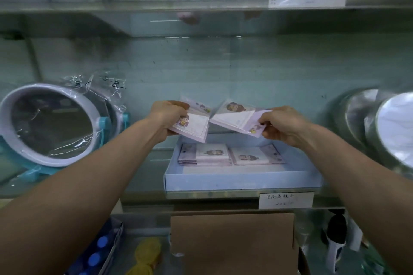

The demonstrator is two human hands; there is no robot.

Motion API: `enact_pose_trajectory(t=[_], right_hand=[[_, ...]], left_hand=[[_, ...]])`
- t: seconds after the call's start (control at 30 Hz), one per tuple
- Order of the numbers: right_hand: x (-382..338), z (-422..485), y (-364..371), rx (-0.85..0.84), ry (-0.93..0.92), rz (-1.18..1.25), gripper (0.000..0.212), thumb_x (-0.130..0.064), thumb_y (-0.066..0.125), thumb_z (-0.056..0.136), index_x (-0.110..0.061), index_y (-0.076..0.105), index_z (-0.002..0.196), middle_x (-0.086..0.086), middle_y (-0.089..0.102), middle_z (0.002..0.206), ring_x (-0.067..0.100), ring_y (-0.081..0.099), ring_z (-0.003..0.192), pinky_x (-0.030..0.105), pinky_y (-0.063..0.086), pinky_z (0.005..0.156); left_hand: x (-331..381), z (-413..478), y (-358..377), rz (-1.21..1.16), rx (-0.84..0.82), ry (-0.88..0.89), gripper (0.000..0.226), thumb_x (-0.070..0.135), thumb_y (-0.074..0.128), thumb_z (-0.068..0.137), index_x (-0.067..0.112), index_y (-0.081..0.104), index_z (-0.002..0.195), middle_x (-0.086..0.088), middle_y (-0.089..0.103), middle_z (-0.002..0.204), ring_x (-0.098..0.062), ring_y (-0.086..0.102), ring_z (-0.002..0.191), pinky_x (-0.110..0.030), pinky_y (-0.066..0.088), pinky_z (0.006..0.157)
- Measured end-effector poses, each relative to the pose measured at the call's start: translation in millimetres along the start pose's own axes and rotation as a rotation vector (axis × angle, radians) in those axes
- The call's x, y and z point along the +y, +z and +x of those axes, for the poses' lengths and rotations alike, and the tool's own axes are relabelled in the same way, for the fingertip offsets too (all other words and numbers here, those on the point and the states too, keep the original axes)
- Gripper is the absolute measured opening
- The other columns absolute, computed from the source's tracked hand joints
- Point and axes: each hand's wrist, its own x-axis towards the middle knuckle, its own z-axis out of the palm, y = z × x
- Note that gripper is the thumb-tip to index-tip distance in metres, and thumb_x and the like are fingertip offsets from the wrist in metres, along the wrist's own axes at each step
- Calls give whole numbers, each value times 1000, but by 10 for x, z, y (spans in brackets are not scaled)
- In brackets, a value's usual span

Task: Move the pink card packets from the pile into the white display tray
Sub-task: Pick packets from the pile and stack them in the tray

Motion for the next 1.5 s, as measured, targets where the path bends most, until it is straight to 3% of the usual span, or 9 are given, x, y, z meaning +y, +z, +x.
enact_pose_trajectory(t=[0.17, 0.3, 0.43, 0.57, 0.83, 1.03, 1.23, 1.37, 1.5], right_hand=[[-96, -58, 310, -110, 47, 232, 11, 9, 50, 89, 1, 58, 92, 13, 65, 64, 12, 62, 38, 19, 50, 38], [-79, -172, 437, -373, 107, -22, 5, -6, 58, 91, -3, 58, 95, 12, 70, 80, 14, 69, 55, 21, 55, 47], [-176, -63, 324, -222, 21, -81, 17, -31, 62, 90, -14, 61, 90, 1, 70, 71, 8, 63, 56, 19, 46, 47], [-281, -103, 349, -279, -83, -192, 5, -19, 63, 89, -15, 63, 92, -2, 58, 66, 8, 44, 52, 18, 32, 43], [-119, 31, 110, -51, 14, 68, 5, 1, 57, 88, -1, 59, 84, 3, 59, 41, 6, 58, 35, 16, 49, 38], [101, 20, 233, -81, 54, -1, 9, 0, 58, 88, -1, 59, 79, 11, 65, 56, 7, 62, 40, 18, 52, 41], [173, -115, 484, -280, 68, -116, 6, 0, 59, 90, -3, 62, 94, 15, 68, 76, 13, 66, 51, 22, 57, 48], [196, -192, 600, -344, -32, -459, 13, -5, 61, 88, -11, 57, 99, 8, 63, 63, 13, 57, 43, 18, 45, 41], [231, -209, 648, -395, -45, -688, 21, -15, 62, 87, -15, 59, 108, 3, 56, 60, 13, 49, 43, 16, 39, 40]], left_hand=[[-52, -102, 103, -9, -243, -143, 22, 29, 55, 94, 11, 63, 82, -6, 65, 73, -19, 58, 62, -30, 50, 69], [-55, -134, 172, -190, -326, -161, 14, 18, 45, 99, 11, 57, 103, -9, 65, 89, -22, 61, 75, -35, 50, 74], [-33, -110, 61, -126, -361, -134, 12, 14, 48, 94, 10, 60, 95, -7, 69, 74, -18, 65, 58, -29, 55, 59], [-3, -163, 36, -83, -417, -140, 13, 15, 47, 93, 12, 59, 87, -6, 66, 77, -18, 63, 58, -25, 52, 56], [-38, 28, -99, -132, 0, -34, 4, 4, 63, 85, 7, 63, 82, -9, 63, 73, -17, 61, 52, -26, 52, 50], [-20, 27, -150, -186, 145, 69, 23, 0, 51, 91, 12, 67, 103, -6, 64, 84, -14, 57, 57, -14, 44, 38], [-35, -26, -100, -141, -11, 46, 34, -7, 52, 85, 15, 67, 106, -11, 68, 96, -18, 62, 66, -25, 49, 60], [-74, -30, -53, -124, -83, 49, 64, -9, 57, 84, 27, 47, 136, -9, 64, 107, -21, 63, 71, -34, 54, 71], [-75, -48, -35, -126, -139, 44, 45, -13, 54, 84, 1, 54, 126, -13, 65, 90, -20, 61, 61, -26, 53, 55]])
